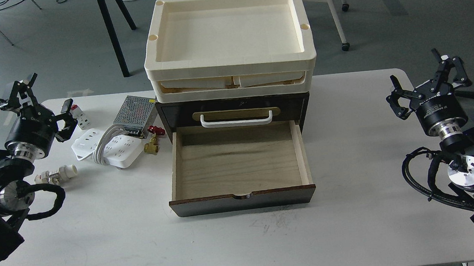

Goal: Put charging cable into cabinet
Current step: 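Move the left gripper toward the white charging cable beside the cabinet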

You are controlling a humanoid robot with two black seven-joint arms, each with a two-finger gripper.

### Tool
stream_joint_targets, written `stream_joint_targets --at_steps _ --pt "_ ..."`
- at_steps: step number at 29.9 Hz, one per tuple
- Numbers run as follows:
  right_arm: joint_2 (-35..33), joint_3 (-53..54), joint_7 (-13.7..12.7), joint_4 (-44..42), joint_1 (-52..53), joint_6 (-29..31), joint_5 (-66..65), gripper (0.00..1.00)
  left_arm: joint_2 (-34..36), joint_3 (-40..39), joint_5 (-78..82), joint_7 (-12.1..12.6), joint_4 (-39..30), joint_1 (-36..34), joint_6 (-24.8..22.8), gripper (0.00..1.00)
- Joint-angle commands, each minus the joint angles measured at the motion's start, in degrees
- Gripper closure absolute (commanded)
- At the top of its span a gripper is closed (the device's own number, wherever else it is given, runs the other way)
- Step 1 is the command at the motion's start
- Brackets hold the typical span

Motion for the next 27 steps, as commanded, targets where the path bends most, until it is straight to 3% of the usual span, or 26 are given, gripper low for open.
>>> stream_joint_targets --at_steps 1,10,17,21,25,27 --pt "0.01 0.0 0.0 0.0 0.0 0.0 0.0 0.0 -0.18 0.15 0.13 -0.01 -0.08 -0.02 0.0 0.0" --pt "0.01 0.0 0.0 0.0 0.0 0.0 0.0 0.0 1.75 -0.46 0.13 -0.01 -2.97 -0.63 0.0 0.0" --pt "0.01 0.0 0.0 0.0 0.0 0.0 0.0 0.0 14.66 -0.38 1.27 -0.01 -13.87 -3.7 0.0 0.01" --pt "0.01 0.0 0.0 0.0 0.0 0.0 0.0 0.0 19.59 -0.29 12.05 -0.01 -15.9 -8.44 0.0 0.01" --pt "0.01 0.0 0.0 0.0 0.0 0.0 0.0 0.0 19.86 -0.29 27.86 -0.01 -15.9 -13.28 0.0 0.08" --pt "0.01 0.0 0.0 0.0 0.0 0.0 0.0 0.0 19.6 -0.29 37.34 -0.01 -16.25 -14.52 2.5 0.09"
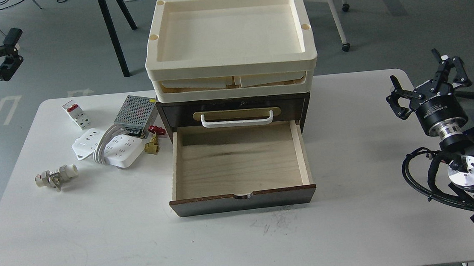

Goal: Put charging cable into cabinet
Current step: 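Move the left gripper toward the white charging cable beside the cabinet, then lower the left gripper and close it on the white charging cable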

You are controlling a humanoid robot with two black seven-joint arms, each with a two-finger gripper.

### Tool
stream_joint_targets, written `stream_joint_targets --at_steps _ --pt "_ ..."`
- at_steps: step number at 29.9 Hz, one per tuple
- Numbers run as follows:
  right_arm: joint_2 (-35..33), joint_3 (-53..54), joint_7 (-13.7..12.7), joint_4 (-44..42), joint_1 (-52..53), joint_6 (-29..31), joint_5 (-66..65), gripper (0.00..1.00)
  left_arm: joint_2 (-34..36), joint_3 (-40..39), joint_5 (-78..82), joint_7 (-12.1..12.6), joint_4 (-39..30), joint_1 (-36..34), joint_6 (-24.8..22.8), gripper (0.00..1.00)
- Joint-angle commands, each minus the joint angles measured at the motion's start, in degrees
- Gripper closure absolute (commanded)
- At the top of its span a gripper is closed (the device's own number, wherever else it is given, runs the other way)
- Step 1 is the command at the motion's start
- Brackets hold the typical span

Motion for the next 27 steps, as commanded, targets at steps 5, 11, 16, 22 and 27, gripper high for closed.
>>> stream_joint_targets --at_steps 5,11,16,22,27 --pt "0.0 0.09 0.0 0.01 0.0 0.0 0.0 0.0 -0.38 0.34 37.69 0.01 -3.38 -2.15 5.5 0.09" --pt "0.0 0.18 0.09 0.01 0.0 0.0 0.0 0.0 -0.47 2.44 62.76 0.01 -2.95 -1.18 13.58 0.06" --pt "0.0 0.09 0.0 0.01 0.0 0.0 0.0 0.0 -3.27 12.54 70.79 0.01 0.21 -0.57 24.03 0.06" --pt "0.0 0.09 0.0 0.01 0.0 0.0 0.0 0.0 -10.92 23.45 70.79 0.01 8.3 -0.65 32.75 0.07" --pt "0.0 0.09 0.0 0.01 0.0 0.0 0.0 0.0 -17.77 28.46 70.62 0.01 15.94 -0.3 34.77 0.07"
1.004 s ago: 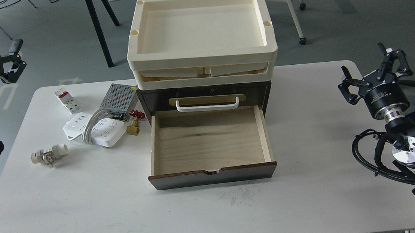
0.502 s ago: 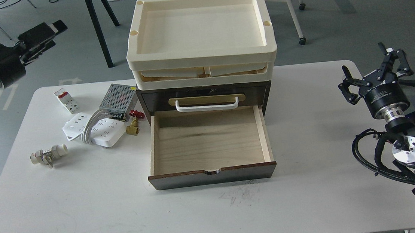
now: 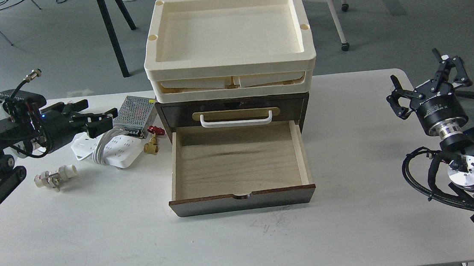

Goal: Put charging cable into cabinet
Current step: 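Lower the left gripper and close it on the white charging cable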

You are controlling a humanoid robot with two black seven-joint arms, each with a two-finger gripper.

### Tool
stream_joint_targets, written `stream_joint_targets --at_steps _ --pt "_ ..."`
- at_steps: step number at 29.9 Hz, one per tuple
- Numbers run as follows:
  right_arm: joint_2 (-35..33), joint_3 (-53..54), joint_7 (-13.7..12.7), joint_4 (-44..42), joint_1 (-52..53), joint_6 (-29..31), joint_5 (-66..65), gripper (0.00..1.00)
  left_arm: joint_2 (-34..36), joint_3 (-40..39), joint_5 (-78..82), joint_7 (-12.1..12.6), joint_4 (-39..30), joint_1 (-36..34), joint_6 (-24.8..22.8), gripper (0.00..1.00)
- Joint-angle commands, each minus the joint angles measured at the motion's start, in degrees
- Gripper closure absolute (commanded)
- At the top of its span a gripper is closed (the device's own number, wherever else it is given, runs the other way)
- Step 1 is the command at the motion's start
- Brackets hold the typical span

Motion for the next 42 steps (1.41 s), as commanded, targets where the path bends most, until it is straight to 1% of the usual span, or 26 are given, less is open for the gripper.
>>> stream_joint_targets --at_steps 1,3,5,9,15,18,22,26,28,33,38,42 --pt "0.0 -0.08 -0.03 0.0 0.0 0.0 0.0 0.0 -4.95 3.36 -0.43 -0.01 5.9 0.21 1.18 0.07" --pt "0.0 -0.08 -0.03 0.0 0.0 0.0 0.0 0.0 -6.71 4.33 -0.61 -0.01 9.77 0.38 1.79 0.09" --pt "0.0 0.01 -0.03 0.0 0.0 0.0 0.0 0.0 -7.85 4.77 -0.61 -0.01 13.11 1.17 2.32 0.13" --pt "0.0 0.01 0.06 0.0 0.0 0.0 0.0 0.0 -9.35 4.86 -0.7 -0.01 15.67 1.7 2.41 0.15" --pt "0.0 0.01 0.06 0.0 0.0 0.0 0.0 0.0 -9.35 5.56 -0.52 -0.01 15.85 2.58 2.32 0.4" --pt "0.0 0.01 0.06 0.0 0.0 0.0 0.0 0.0 -9.62 5.91 -0.61 -0.01 17.16 2.58 2.24 0.48" --pt "0.0 -0.08 -0.03 0.0 0.0 0.0 0.0 0.0 -11.11 5.91 -0.61 -0.01 19.97 2.67 2.24 0.5" --pt "0.0 -0.08 -0.03 0.0 0.0 0.0 0.0 0.0 -11.72 5.91 -0.96 -0.01 21.82 2.67 2.32 0.55" --pt "0.0 -0.08 -0.03 0.0 0.0 0.0 0.0 0.0 -12.25 5.91 -0.96 -0.01 22.0 2.67 2.41 0.58" --pt "0.0 -0.08 -0.03 0.0 0.0 0.0 0.0 0.0 -12.34 5.91 -0.96 -0.01 22.0 2.85 2.24 0.72" --pt "0.0 -0.08 0.06 0.0 0.0 0.0 0.0 0.0 -12.43 5.91 -1.14 -0.01 21.91 2.58 2.15 0.79" --pt "0.0 -0.08 -0.03 0.0 0.0 0.0 0.0 0.0 -12.61 5.56 -1.92 -0.01 21.56 1.97 1.71 0.82"
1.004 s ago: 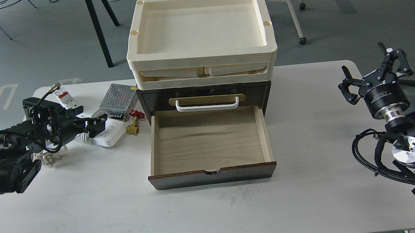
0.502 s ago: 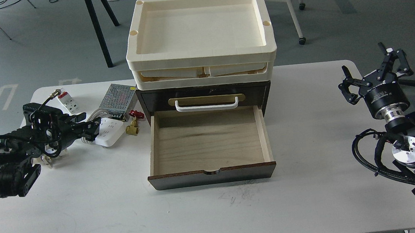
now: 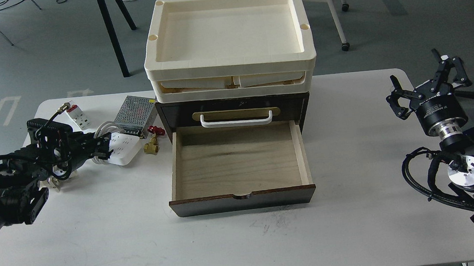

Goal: Put charging cable into cabinet
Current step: 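Lower the left gripper and close it on the white charging cable, then lift the cable with the left gripper away from the table, then carry the cable with the left gripper over the open bottom drawer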

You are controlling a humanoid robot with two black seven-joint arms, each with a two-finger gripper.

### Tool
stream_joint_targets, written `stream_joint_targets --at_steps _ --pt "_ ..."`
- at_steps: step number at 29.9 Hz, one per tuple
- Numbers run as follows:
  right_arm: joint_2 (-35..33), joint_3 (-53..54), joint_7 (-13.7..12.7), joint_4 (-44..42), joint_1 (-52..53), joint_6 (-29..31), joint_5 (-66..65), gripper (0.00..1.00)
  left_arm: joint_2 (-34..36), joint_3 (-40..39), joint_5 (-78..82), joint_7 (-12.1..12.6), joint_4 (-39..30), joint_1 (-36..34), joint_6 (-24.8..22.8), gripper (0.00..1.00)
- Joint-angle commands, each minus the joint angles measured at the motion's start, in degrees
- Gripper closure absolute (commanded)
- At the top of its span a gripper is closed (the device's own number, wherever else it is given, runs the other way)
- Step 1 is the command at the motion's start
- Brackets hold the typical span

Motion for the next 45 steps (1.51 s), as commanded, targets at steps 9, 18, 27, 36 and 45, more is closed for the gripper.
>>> stream_joint_targets --at_steps 9,18,27,36,45 --pt "0.0 0.0 0.0 0.0 0.0 0.0 0.0 0.0 3.06 -0.47 -8.19 0.0 -0.47 -1.79 -4.67 0.83" --pt "0.0 0.0 0.0 0.0 0.0 0.0 0.0 0.0 7.72 -0.56 -13.37 0.0 -0.56 -8.55 -10.21 0.88" --pt "0.0 0.0 0.0 0.0 0.0 0.0 0.0 0.0 13.25 -1.0 -18.2 0.0 -0.56 -16.72 -12.92 0.97" --pt "0.0 0.0 0.0 0.0 0.0 0.0 0.0 0.0 15.55 -0.74 -27.44 0.0 -0.99 -36.14 -27.34 0.99" --pt "0.0 0.0 0.0 0.0 0.0 0.0 0.0 0.0 15.81 -0.65 -26.13 0.0 -27.22 -49.77 -31.13 0.99"
